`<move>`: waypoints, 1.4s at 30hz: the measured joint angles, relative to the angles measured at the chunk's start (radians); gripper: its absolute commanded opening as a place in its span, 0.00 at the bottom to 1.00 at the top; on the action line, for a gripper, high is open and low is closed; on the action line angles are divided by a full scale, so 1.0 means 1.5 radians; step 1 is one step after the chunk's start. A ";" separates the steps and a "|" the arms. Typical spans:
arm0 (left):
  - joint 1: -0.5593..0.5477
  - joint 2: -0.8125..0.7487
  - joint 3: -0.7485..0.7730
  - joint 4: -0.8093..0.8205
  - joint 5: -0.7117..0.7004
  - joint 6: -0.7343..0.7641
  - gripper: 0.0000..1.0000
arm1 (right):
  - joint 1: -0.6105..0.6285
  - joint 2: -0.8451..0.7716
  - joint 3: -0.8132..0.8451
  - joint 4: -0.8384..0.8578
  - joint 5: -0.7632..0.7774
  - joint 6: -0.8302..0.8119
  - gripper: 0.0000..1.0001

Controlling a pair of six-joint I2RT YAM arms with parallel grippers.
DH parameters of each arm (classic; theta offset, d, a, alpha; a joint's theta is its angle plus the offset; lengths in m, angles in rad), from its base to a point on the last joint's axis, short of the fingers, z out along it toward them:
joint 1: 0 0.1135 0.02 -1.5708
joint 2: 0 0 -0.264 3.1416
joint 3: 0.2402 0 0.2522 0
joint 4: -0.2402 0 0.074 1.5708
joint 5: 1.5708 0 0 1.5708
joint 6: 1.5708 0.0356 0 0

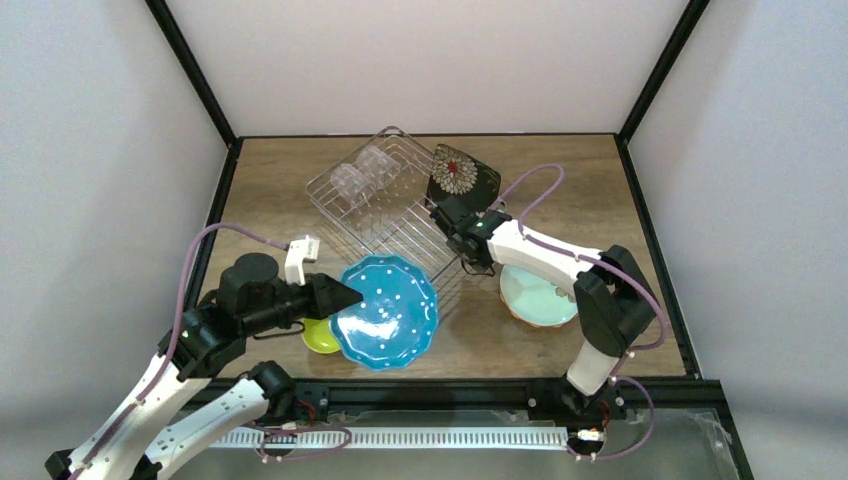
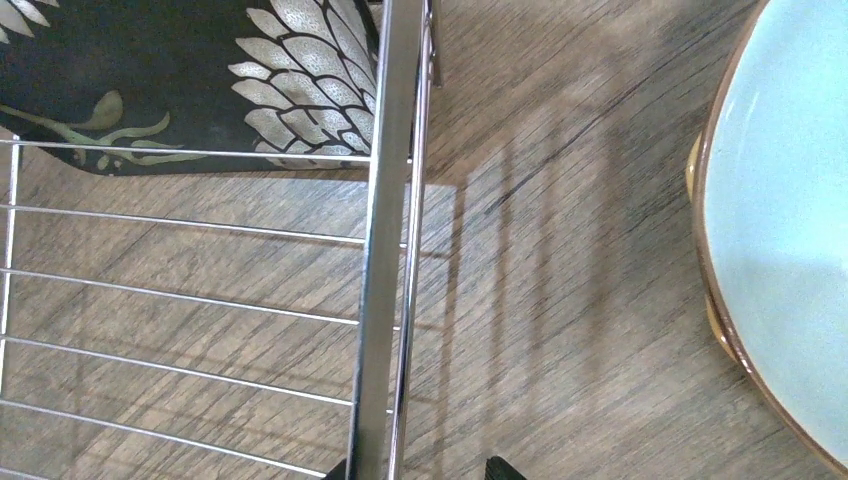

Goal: Load the mixed dishes into the dish rack
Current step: Move the plate and dish rack to the center of the board.

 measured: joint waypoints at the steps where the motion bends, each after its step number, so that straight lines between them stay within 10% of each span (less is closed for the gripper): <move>1: 0.000 0.000 0.000 0.000 0.000 -0.001 0.03 | 0.000 -0.003 0.000 -0.001 0.000 -0.001 0.72; 26: 0.000 0.026 0.000 0.042 -0.016 -0.025 0.03 | 0.000 -0.232 0.012 0.081 0.027 -0.270 0.80; 42: 0.028 0.290 0.130 0.136 0.001 0.023 0.03 | -0.061 -0.444 -0.139 0.300 -0.216 -0.553 0.78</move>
